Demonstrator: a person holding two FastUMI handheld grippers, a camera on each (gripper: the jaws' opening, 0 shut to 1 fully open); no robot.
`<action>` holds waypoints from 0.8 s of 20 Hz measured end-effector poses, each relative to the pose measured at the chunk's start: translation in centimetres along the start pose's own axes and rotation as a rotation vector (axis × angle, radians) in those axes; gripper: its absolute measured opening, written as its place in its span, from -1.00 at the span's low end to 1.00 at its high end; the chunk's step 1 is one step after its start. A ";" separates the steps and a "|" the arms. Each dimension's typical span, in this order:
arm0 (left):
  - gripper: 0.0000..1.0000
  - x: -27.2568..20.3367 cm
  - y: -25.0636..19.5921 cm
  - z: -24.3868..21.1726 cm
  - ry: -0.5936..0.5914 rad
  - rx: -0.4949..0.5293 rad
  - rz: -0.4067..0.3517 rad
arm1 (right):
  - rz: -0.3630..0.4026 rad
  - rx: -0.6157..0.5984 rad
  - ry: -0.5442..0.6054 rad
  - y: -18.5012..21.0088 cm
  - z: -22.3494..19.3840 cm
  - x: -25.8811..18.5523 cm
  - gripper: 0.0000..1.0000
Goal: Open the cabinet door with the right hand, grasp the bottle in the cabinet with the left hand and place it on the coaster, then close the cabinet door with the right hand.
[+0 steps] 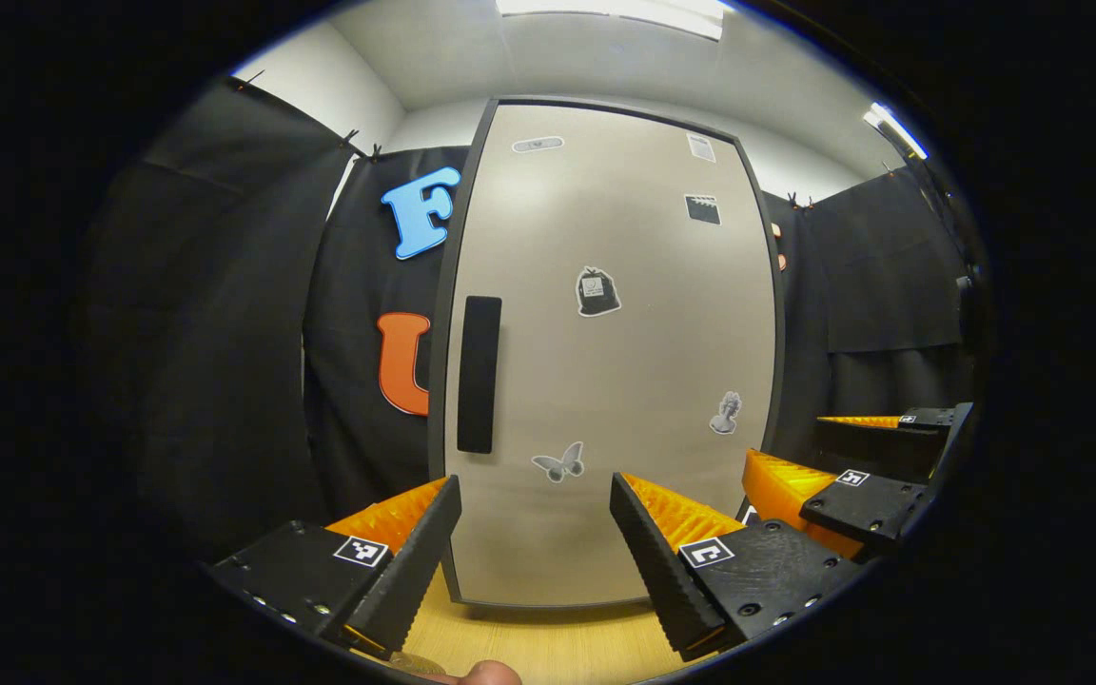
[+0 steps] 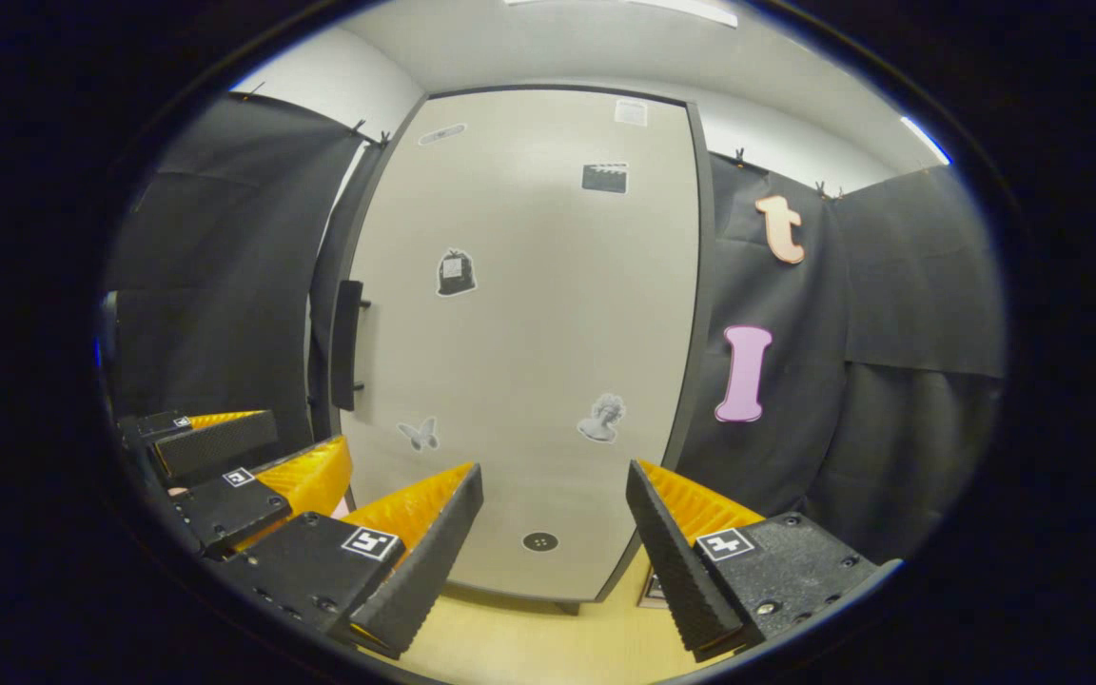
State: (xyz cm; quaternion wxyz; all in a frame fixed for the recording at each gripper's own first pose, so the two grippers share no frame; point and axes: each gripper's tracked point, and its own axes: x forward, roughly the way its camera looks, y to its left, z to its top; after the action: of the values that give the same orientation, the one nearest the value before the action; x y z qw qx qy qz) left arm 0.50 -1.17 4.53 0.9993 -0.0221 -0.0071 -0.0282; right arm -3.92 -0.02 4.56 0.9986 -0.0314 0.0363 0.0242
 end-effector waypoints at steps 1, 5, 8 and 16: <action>0.90 0.0 -0.1 0.0 0.000 0.004 -0.001 | 0.001 0.000 0.005 0.0 -0.2 -0.1 0.97; 0.90 -0.3 0.0 -0.1 0.002 0.002 0.004 | 0.000 -0.003 0.012 -0.3 -0.6 -0.6 0.97; 0.90 -0.5 -0.1 -0.6 0.016 -0.002 0.000 | -0.005 0.010 0.019 -0.5 -1.0 -0.8 0.97; 0.90 -0.7 -0.8 -0.9 0.027 0.008 -0.016 | 0.004 0.010 0.041 0.1 -1.8 -0.7 0.97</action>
State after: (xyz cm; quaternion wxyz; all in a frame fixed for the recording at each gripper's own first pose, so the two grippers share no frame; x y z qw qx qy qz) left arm -0.24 -1.96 3.62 0.9992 -0.0177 0.0061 -0.0365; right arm -4.77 -0.09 2.84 0.9977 -0.0271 0.0570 0.0252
